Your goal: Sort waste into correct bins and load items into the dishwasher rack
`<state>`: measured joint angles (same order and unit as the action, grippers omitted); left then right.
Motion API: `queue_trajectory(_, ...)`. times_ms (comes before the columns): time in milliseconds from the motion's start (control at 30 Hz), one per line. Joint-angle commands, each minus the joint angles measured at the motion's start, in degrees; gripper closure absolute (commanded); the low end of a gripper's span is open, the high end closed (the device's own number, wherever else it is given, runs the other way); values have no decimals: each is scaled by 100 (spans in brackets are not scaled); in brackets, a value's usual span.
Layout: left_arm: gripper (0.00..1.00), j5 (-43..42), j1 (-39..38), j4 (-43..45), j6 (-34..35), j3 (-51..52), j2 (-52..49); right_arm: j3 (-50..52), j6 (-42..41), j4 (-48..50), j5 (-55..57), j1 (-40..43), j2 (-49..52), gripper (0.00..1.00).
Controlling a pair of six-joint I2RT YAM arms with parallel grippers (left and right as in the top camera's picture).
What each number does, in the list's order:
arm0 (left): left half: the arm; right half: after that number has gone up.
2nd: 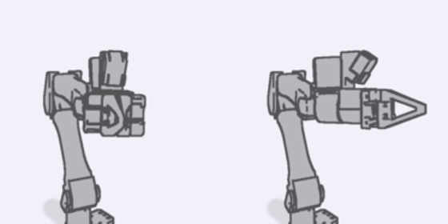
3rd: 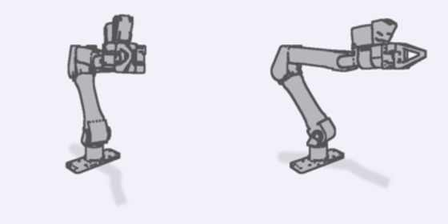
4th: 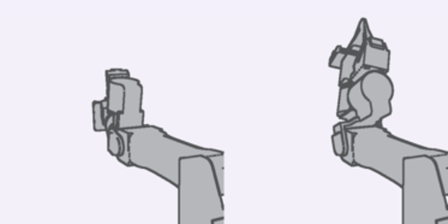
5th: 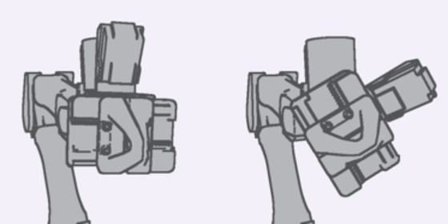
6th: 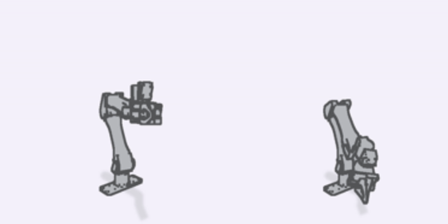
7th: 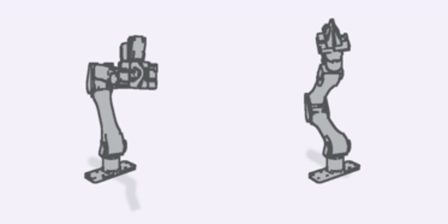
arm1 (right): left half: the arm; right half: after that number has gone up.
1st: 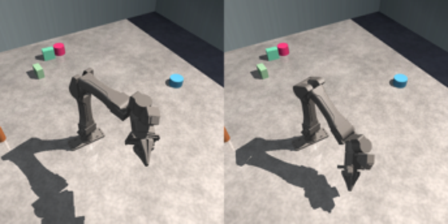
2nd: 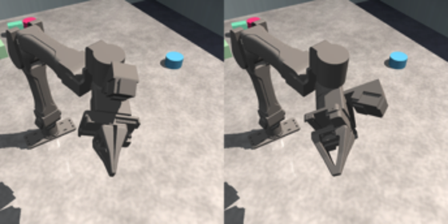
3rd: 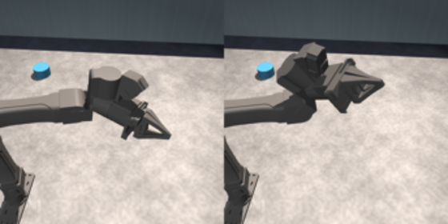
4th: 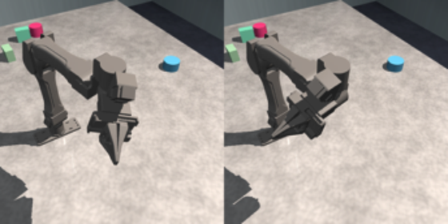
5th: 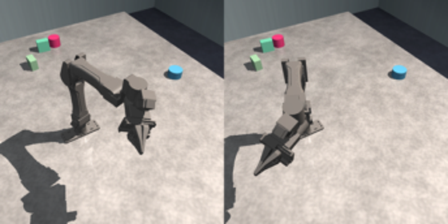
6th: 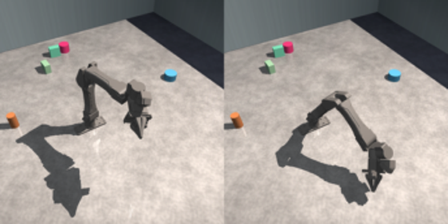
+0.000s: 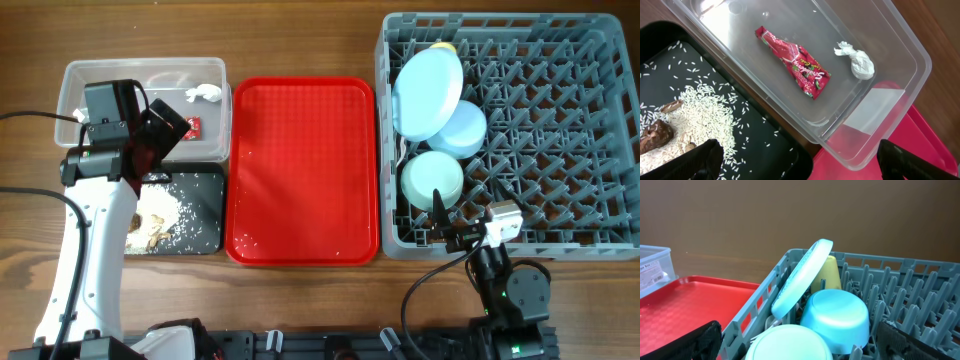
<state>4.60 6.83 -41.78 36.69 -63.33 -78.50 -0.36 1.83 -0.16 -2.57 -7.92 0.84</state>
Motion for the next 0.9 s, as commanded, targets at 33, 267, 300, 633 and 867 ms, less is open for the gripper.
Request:
queue_trajectory(33, 0, 15, 20, 9, -92, -44, 92, 7, 81, 26, -90, 24, -63, 0)
queue_trajectory(267, 0, 15, 20, 7, -90, -44, 90, 7, 83, 26, -90, 24, -63, 0)
queue_trajectory(300, 0, 15, 20, 13, -90, -44, 90, 7, 81, 26, -90, 24, -63, 0)
queue_trajectory(633, 0, 15, -33, 11, -90, -44, 929, 7, 81, 26, -90, 24, -57, 0)
queue_trajectory(867, 0, 15, -33, -33, -92, -44, 2592, 7, 81, 26, -90, 24, -57, 0)
